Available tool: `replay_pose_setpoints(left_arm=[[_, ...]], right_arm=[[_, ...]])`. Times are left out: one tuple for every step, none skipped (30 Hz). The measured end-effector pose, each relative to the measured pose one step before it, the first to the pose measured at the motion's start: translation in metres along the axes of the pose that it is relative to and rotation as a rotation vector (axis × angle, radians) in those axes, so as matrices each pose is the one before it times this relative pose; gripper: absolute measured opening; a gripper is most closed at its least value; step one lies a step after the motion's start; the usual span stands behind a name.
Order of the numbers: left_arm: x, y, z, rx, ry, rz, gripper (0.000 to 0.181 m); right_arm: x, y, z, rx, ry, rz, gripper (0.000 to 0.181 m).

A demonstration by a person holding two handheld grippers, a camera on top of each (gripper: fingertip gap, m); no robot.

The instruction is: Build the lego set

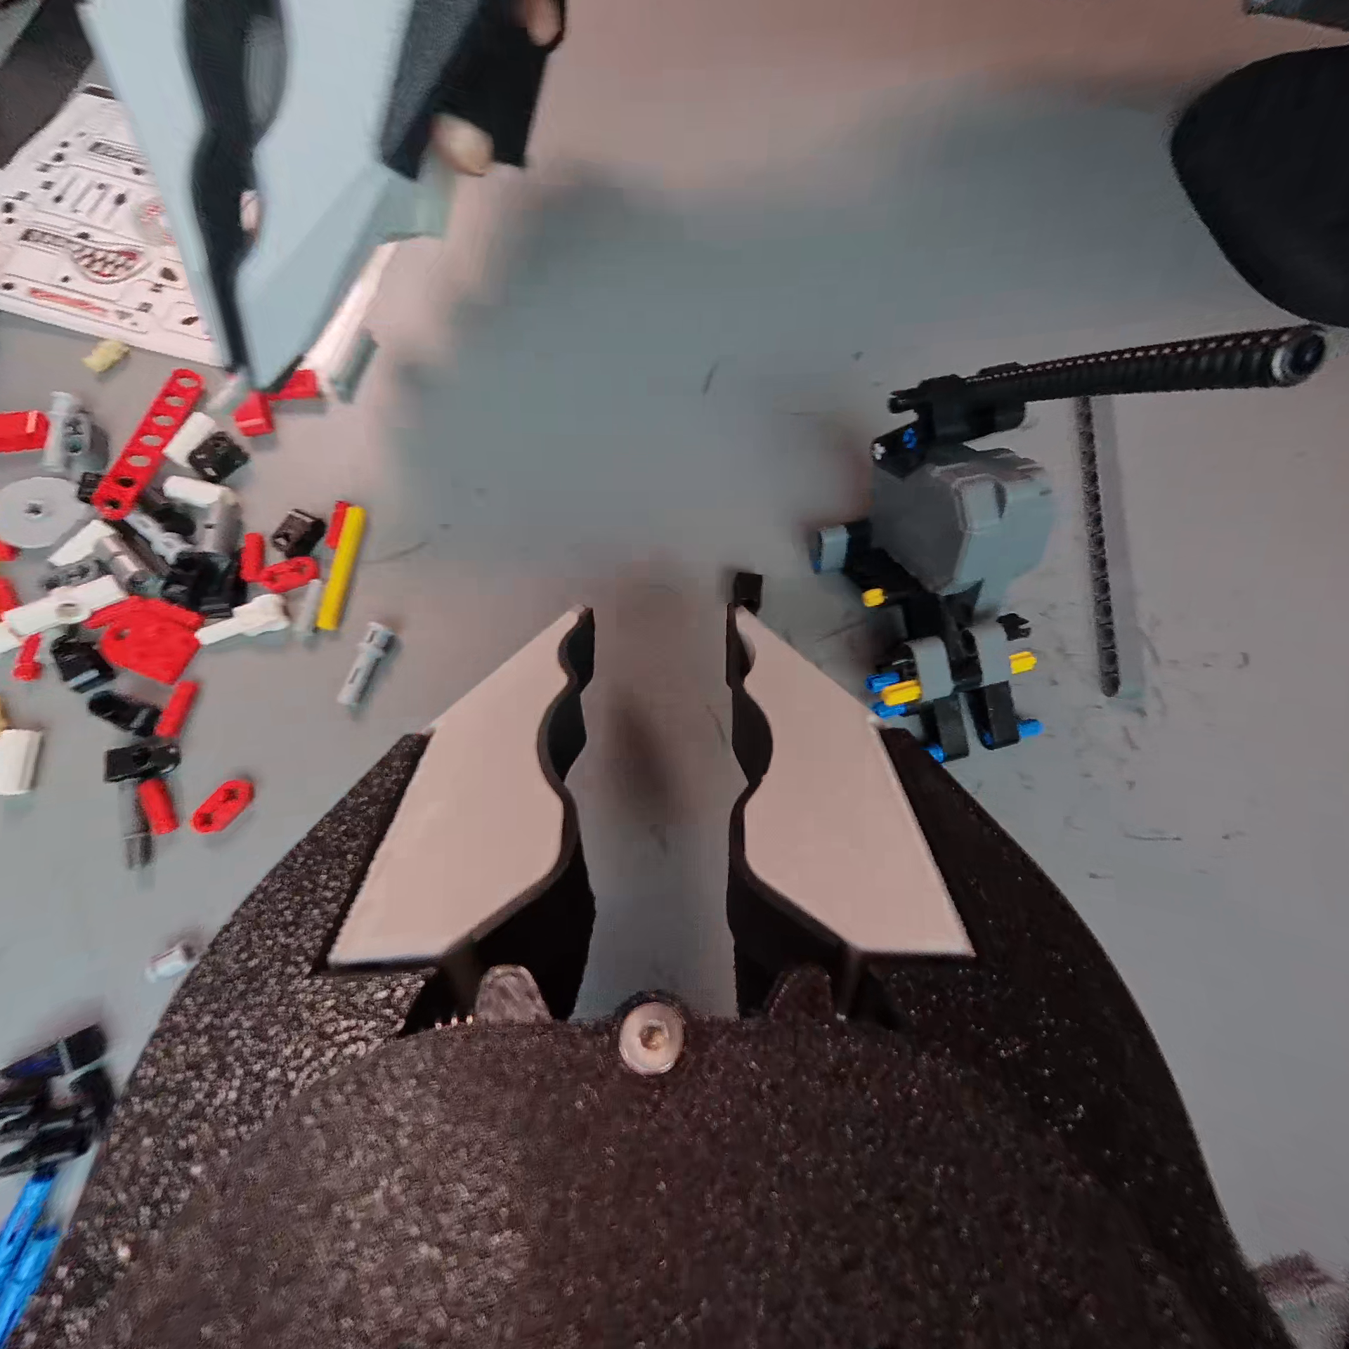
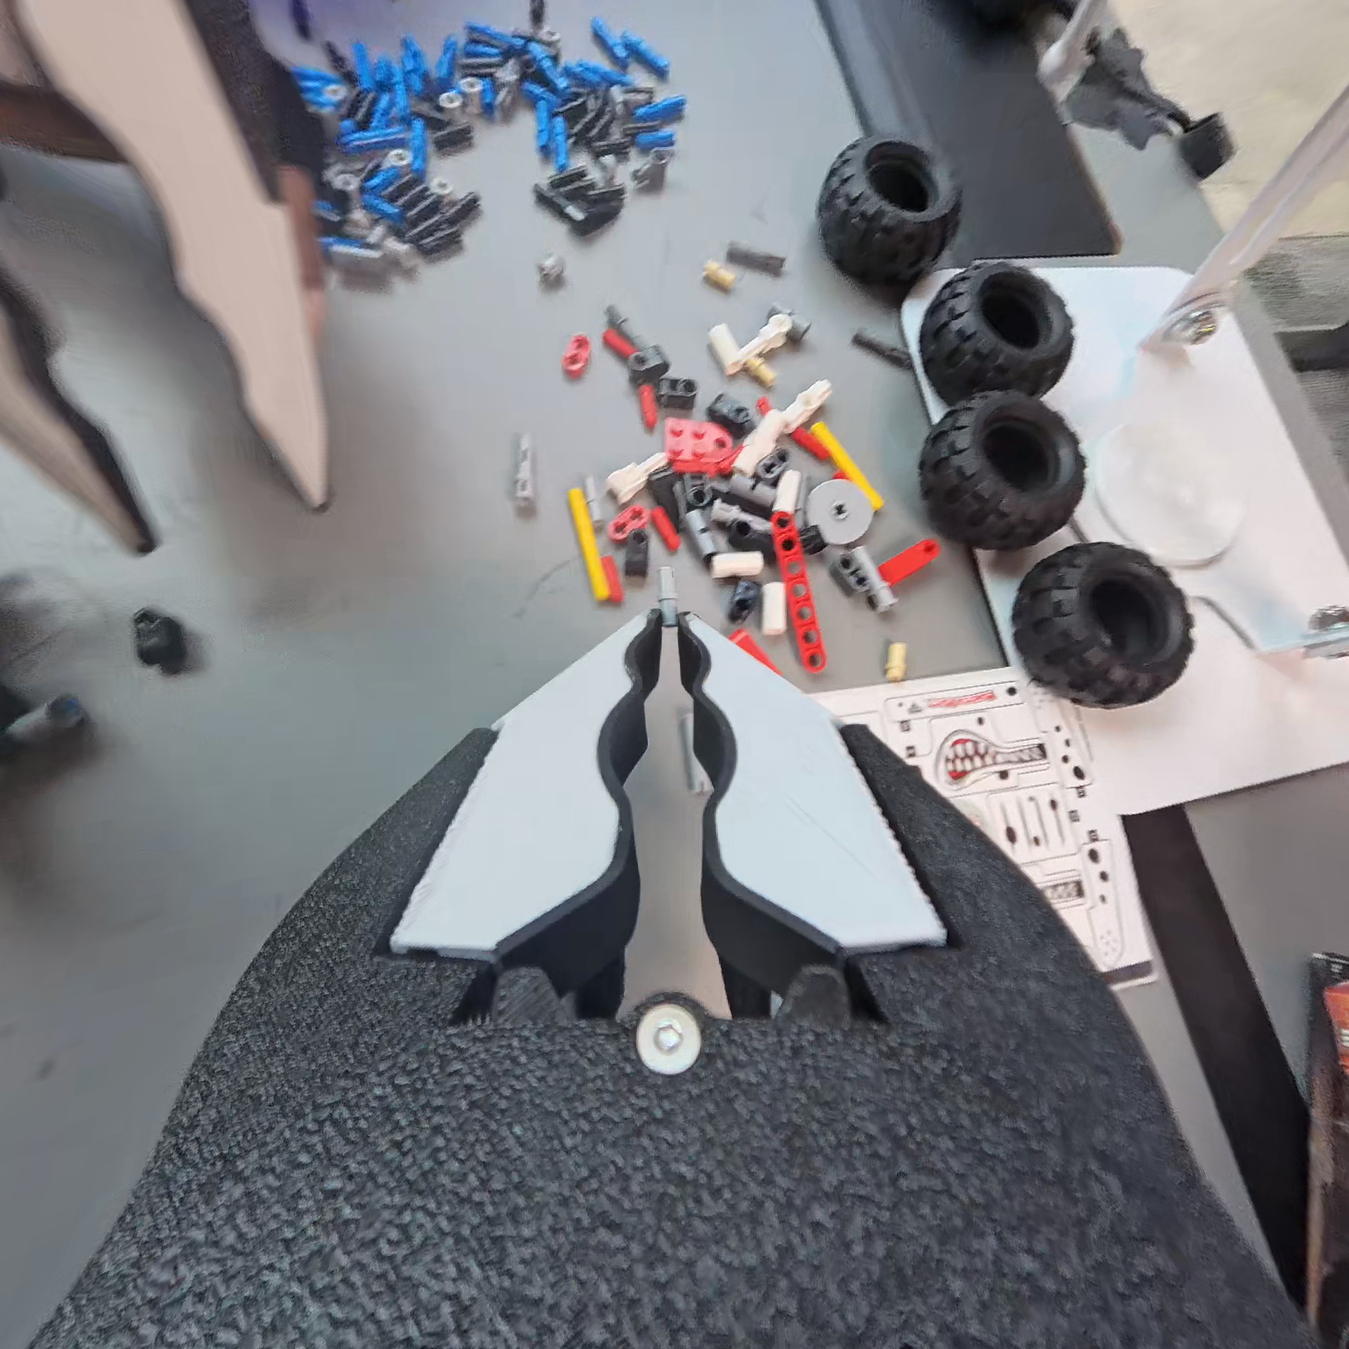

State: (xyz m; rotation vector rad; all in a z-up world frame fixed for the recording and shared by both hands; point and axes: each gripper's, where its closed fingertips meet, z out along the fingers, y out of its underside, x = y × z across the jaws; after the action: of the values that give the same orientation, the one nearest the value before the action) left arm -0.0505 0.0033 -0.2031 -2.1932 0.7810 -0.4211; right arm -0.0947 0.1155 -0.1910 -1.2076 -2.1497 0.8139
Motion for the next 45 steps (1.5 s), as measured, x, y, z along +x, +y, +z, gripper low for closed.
replay_pose_setpoints(left_arm=[[0.00780,0.00041,0.00291,-0.0049,0.0254,0.0087,0.037],[0.00608,0.00022,0.00280,-0.0070,0.0204,0.0064,0.037],[0.00398,0.00000,0.00272,-0.0058,0.0126,0.0046,0.037],[0.00329,0.00032,0.00246,-0.0061,0.0119,0.0042,0.037],[0.00282,0.00070,0.00213,-0.0059,0.0109,0.0042,0.037],[0.00186,0.00064,0.00165,-0.0034,0.0070,0.0039,0.036],[0.00141,0.00085,0.00131,-0.0023,0.0045,0.0033,0.036],[0.00078,0.00088,0.00119,-0.0016,0.0027,0.0035,0.035],[0.00031,0.00062,0.00115,-0.0001,0.0020,0.0040,0.034],[0.00021,0.00058,0.00137,-0.0012,0.0037,0.0035,0.033],[0.00046,0.00090,0.00158,-0.0045,0.0056,0.0034,0.033],[0.00008,0.00081,0.00154,-0.0063,0.0024,0.0043,0.032],[-0.00022,-0.00017,0.00097,-0.0018,-0.0021,0.0070,0.029],[-0.00012,-0.00044,0.00055,-0.0003,-0.0016,0.0082,0.029],[0.00006,0.00012,0.00032,-0.0031,-0.0005,0.0076,0.028],[-0.00041,0.00024,0.00002,-0.0031,-0.0028,0.0061,0.027],[-0.00114,0.00030,-0.00008,-0.0028,-0.0072,0.0058,0.024],[-0.00215,0.00026,0.00011,-0.0032,-0.0141,0.0093,0.018],[-0.00263,0.00017,0.00017,-0.0031,-0.0182,0.0130,0.012],[-0.00186,-0.00015,0.00030,-0.0023,-0.0115,0.0123,0.007],[-0.00300,-0.00022,0.00022,-0.0026,-0.0164,0.0074,0.007],[-0.00685,-0.00054,-0.00040,-0.0013,-0.0354,0.0024,0.007],[-0.01013,-0.00155,-0.00162,0.0065,-0.0408,-0.0087,0.007],[-0.01473,-0.00307,-0.00310,0.0156,-0.0493,-0.0288,0.007],[-0.02125,-0.00393,-0.00391,0.0176,-0.0712,-0.0440,0.007],[-0.02496,-0.00337,-0.00343,0.0102,-0.0817,-0.0487,0.008],[-0.02326,-0.00171,-0.00185,-0.0054,-0.0668,-0.0472,0.008],[-0.01817,-0.00099,-0.00047,-0.0118,-0.0428,-0.0365,0.013],[-0.01267,-0.00203,-0.00089,-0.0042,-0.0251,-0.0230,0.027],[-0.00692,-0.00242,-0.00224,0.0000,-0.0089,-0.0148,0.036],[-0.00224,-0.00226,-0.00460,0.0036,0.0019,-0.0060,0.040],[0.00105,-0.00118,-0.00690,0.0044,0.0062,0.0048,0.040],[0.00378,0.00160,-0.00900,-0.0049,0.0098,0.0094,0.040],[0.00735,0.00415,-0.01124,-0.0115,0.0193,0.0087,0.039],[0.01280,0.00569,-0.01334,-0.0104,0.0406,0.0135,0.036],[0.01703,0.00739,-0.01444,-0.0084,0.0531,0.0197,0.034],[0.01821,0.00897,-0.01465,-0.0052,0.0459,0.0215,0.033],[0.02080,0.01047,-0.01435,-0.0028,0.0514,0.0242,0.031],[0.02478,0.01207,-0.01294,-0.0025,0.0682,0.0251,0.031],[0.02644,0.01263,-0.01089,-0.0003,0.0709,0.0249,0.032],[0.02552,0.01318,-0.00793,-0.0032,0.0624,0.0226,0.030],[0.02187,0.01418,-0.00478,-0.0161,0.0447,0.0109,0.029],[0.01700,0.01459,-0.00193,-0.0279,0.0258,-0.0012,0.029],[0.01261,0.01340,0.00005,-0.0298,0.0133,-0.0045,0.029],[0.00912,0.01055,0.00115,-0.0230,0.0059,-0.0015,0.029]], right_arm=[[0.00784,-0.00347,0.00653,0.0003,0.0296,0.0042,0.004],[0.00414,-0.00082,0.00709,-0.0081,0.0113,0.0045,0.004],[0.00516,0.00104,0.00669,-0.0138,0.0223,0.0046,0.009],[0.00229,0.00086,0.00472,-0.0059,0.0088,0.0006,0.023],[0.00063,-0.00034,0.00141,0.0055,0.0021,0.0031,0.028],[0.00057,-0.00291,-0.00226,0.0253,0.0081,0.0062,0.029],[0.00030,-0.00383,-0.00526,0.0326,0.0104,0.0064,0.029],[-0.00005,-0.00237,-0.00709,0.0246,0.0098,0.0061,0.029],[0.00014,-0.00040,-0.00825,0.0144,0.0135,0.0049,0.029],[-0.00015,0.00136,-0.00887,0.0082,0.0128,0.0031,0.028],[-0.00089,0.00250,-0.00926,0.0061,0.0108,0.0043,0.027],[-0.00181,0.00376,-0.00951,0.0032,0.0076,0.0062,0.026],[-0.00257,0.00463,-0.00928,0.0025,0.0051,0.0065,0.025],[-0.00317,0.00497,-0.00891,0.0024,0.0040,0.0070,0.024],[-0.00326,0.00538,-0.00850,0.0008,0.0046,0.0078,0.024],[-0.00357,0.00551,-0.00797,0.0001,0.0037,0.0081,0.023],[-0.00372,0.00510,-0.00749,0.0009,0.0027,0.0086,0.023],[-0.00397,0.00465,-0.00679,0.0021,0.0004,0.0098,0.022],[-0.00390,0.00410,-0.00610,0.0024,-0.0006,0.0113,0.022],[-0.00370,0.00337,-0.00539,0.0036,0.0004,0.0105,0.022],[-0.00354,0.00222,-0.00477,0.0054,0.0019,0.0077,0.021],[-0.00390,0.00131,-0.00437,0.0049,-0.0004,0.0045,0.020],[-0.00453,0.00018,-0.00415,0.0051,-0.0028,0.0016,0.020],[-0.00506,-0.00083,-0.00403,0.0058,-0.0067,0.0007,0.020],[-0.00594,-0.00114,-0.00367,0.0053,-0.0128,0.0014,0.020],[-0.00688,-0.00081,-0.00297,0.0034,-0.0189,0.0019,0.020],[-0.00830,0.00042,-0.00212,-0.0024,-0.0288,0.0016,0.020],[-0.00682,0.00064,-0.00134,-0.0029,-0.0175,-0.0009,0.020],[-0.00527,0.00094,-0.00097,-0.0034,-0.0057,-0.0058,0.020],[-0.00550,0.00138,-0.00102,-0.0067,-0.0070,-0.0059,0.020],[-0.00569,0.00083,-0.00123,-0.0033,-0.0058,-0.0026,0.020],[-0.00596,0.00031,-0.00149,0.0030,-0.0062,-0.0007,0.020],[-0.00644,0.00023,-0.00168,0.0056,-0.0096,0.0010,0.020],[-0.00606,0.00047,-0.00168,0.0063,-0.0085,0.0034,0.020],[-0.00524,0.00088,-0.00141,0.0061,-0.0058,0.0041,0.020],[-0.00472,0.00127,-0.00122,0.0050,-0.0044,0.0041,0.019],[-0.00404,0.00137,-0.00083,0.0044,-0.0036,0.0024,0.019],[-0.00341,0.00120,-0.00059,0.0036,-0.0020,0.0020,0.019],[-0.00256,0.00109,-0.00019,0.0026,-0.0001,0.0014,0.019],[-0.00187,0.00046,-0.00001,0.0034,0.0013,-0.0001,0.019],[-0.00132,0.00009,0.00024,0.0048,0.0012,-0.0006,0.019],[-0.00094,-0.00032,0.00053,0.0041,-0.0009,0.0008,0.019],[-0.00027,-0.00055,0.00097,0.0043,-0.0006,0.0023,0.018],[-0.00013,-0.00093,0.00117,0.0049,-0.0020,0.0024,0.018],[-0.00045,-0.00134,0.00136,0.0056,-0.0049,0.0029,0.017]])
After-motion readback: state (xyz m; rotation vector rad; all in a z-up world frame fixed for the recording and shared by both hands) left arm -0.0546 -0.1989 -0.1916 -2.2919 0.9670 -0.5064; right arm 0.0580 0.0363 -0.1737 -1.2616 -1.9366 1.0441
